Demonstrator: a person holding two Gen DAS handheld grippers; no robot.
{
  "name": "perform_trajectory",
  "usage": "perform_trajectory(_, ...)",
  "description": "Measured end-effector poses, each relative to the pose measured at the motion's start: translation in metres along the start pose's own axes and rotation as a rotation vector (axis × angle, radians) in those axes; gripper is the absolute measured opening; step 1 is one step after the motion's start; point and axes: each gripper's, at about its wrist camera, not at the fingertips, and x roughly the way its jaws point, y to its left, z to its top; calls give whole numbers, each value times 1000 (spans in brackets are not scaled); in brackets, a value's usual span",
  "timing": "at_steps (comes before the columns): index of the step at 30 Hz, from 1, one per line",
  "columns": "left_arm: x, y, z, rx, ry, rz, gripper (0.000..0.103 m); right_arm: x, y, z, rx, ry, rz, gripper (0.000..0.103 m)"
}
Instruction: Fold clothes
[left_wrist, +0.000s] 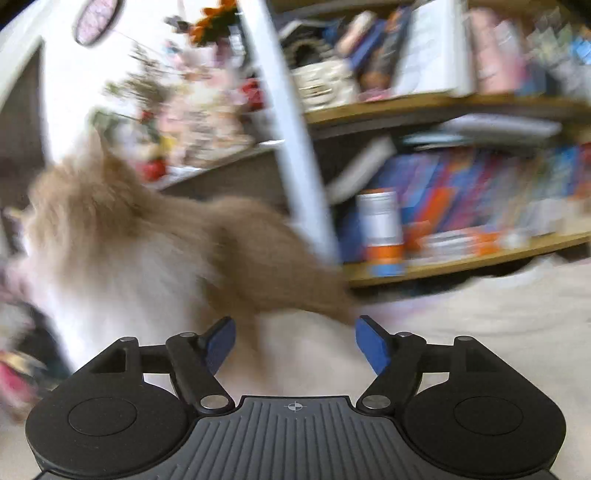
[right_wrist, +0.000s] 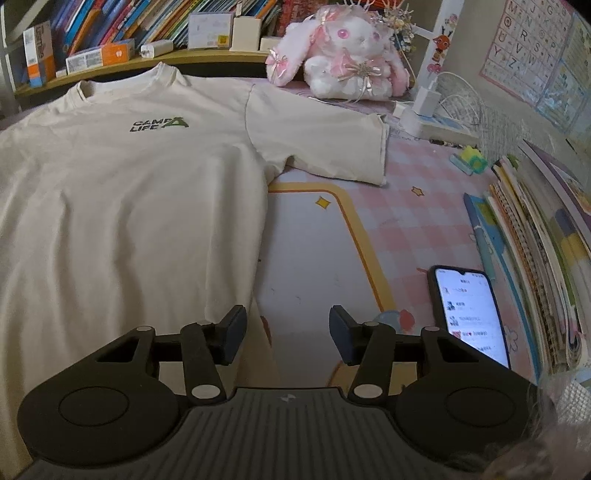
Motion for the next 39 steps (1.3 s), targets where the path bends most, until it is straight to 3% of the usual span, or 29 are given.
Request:
perform_trajectory(2,-6,-11,-16,-35,68,-149,73,-5,-3,-3,9,1,18,47)
perform_trajectory(6,1,-31,-51,-77,235,-250,64,-15,-9,-10,26,2,55,47)
perform_trajectory(13,22,-25,-69,-131,346,-191,64,-29,-16,-23,52,37,121,47)
perform_trajectory(21,39,-18,-69,-180,373,-164,63,-36,-23,-46,56,98,159,49)
perform_trajectory(24,49,-17,-68,-220,397,-178,47,-36,-21,-52,44,127,147,47)
perform_trajectory(25,52,-18,-68,-224,404,-187,37,-36,-23,-53,51,131,151,45)
perform_trajectory(26,55,-19,-68,-220,413,-197,31,-37,-24,-54,64,129,161,34)
perform_trajectory(27,57,-22,-69,-210,419,-198,16,-37,-25,-54,70,128,161,21)
perform_trajectory(28,59,-24,-69,-194,417,-193,6,-38,-26,-54,71,129,149,15)
perform_trajectory(29,60,-25,-69,-184,415,-193,5,-39,-27,-55,77,129,122,9)
perform_trajectory(32,64,-26,-67,-166,407,-201,5,-41,-35,-60,114,135,56,6)
perform_trajectory(39,78,-19,-65,-160,396,-194,5,-49,-31,-68,134,147,82,6)
